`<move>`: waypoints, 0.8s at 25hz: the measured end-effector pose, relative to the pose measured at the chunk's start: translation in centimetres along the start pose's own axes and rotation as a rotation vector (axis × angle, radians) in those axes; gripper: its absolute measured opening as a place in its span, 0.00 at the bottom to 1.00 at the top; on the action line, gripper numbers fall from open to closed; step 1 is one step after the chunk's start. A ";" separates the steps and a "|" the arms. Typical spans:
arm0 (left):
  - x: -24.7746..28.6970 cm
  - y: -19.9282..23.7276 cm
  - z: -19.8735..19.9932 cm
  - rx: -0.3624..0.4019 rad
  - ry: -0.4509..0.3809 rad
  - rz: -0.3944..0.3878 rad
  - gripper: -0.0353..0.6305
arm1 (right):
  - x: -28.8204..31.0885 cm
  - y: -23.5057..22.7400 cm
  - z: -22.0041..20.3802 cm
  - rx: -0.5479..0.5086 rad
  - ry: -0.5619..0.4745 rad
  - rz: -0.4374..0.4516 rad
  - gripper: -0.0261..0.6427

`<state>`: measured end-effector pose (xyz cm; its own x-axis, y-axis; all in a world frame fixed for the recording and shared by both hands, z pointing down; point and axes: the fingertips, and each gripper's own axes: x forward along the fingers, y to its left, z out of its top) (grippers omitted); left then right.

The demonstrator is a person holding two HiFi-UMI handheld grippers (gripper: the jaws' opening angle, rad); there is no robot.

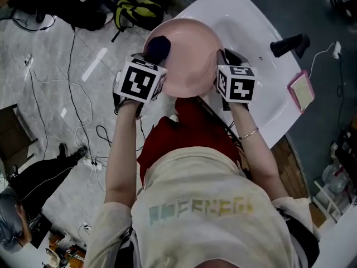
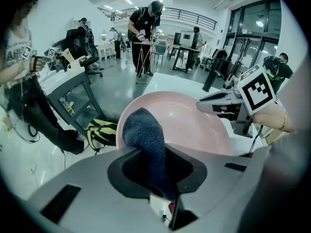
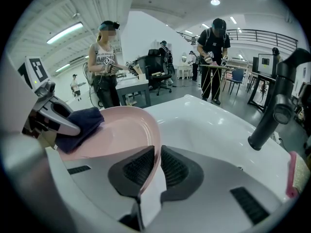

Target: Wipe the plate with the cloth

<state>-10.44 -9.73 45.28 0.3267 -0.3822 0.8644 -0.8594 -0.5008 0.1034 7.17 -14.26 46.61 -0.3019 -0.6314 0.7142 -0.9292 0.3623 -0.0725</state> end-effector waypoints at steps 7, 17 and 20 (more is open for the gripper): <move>-0.5 1.5 1.0 -0.008 -0.084 0.070 0.17 | -0.1 0.1 0.1 -0.021 -0.006 -0.009 0.12; -1.0 2.3 2.4 -0.028 -0.166 0.126 0.17 | -0.2 0.0 0.9 -0.027 -0.037 -0.020 0.12; -1.4 2.7 2.9 -0.038 -0.201 0.130 0.17 | -0.3 0.0 1.4 -0.025 -0.065 -0.026 0.12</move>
<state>-12.09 -12.81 42.96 0.2807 -0.5900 0.7570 -0.9122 -0.4093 0.0193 6.95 -15.02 45.41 -0.2914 -0.6842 0.6685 -0.9316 0.3616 -0.0360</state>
